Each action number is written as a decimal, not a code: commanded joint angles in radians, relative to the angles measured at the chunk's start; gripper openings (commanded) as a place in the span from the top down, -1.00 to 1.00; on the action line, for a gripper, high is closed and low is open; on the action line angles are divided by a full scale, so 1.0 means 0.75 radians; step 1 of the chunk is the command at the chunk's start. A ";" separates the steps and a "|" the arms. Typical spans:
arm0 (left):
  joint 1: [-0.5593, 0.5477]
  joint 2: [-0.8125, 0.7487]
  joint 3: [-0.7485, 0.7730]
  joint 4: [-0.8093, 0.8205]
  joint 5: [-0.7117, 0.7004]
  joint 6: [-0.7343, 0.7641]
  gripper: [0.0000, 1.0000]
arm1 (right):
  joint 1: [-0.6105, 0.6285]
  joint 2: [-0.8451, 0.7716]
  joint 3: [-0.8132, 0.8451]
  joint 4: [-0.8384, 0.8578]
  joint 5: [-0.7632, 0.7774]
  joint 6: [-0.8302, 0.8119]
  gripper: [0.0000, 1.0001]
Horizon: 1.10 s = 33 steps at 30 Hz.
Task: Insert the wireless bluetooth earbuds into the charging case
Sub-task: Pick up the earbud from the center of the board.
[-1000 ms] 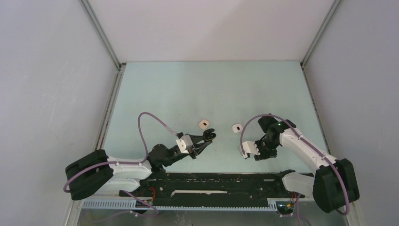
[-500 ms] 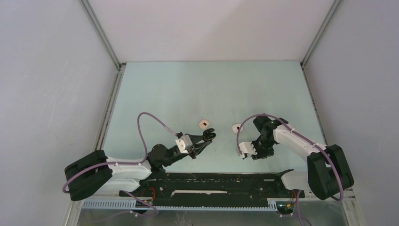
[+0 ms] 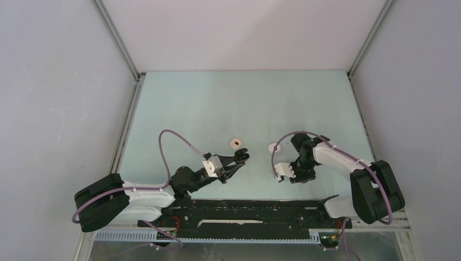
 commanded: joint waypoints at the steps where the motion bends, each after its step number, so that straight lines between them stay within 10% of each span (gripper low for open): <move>1: 0.001 -0.021 0.035 0.037 -0.004 0.011 1.00 | 0.011 0.015 -0.012 0.028 0.025 0.023 0.43; 26: 0.001 0.092 0.064 0.105 -0.009 -0.034 0.99 | 0.167 -0.443 0.280 -0.034 -0.157 0.530 1.00; 33: 0.001 0.093 0.048 0.154 -0.037 -0.047 0.99 | 0.364 -0.709 0.383 0.363 -0.192 0.807 1.00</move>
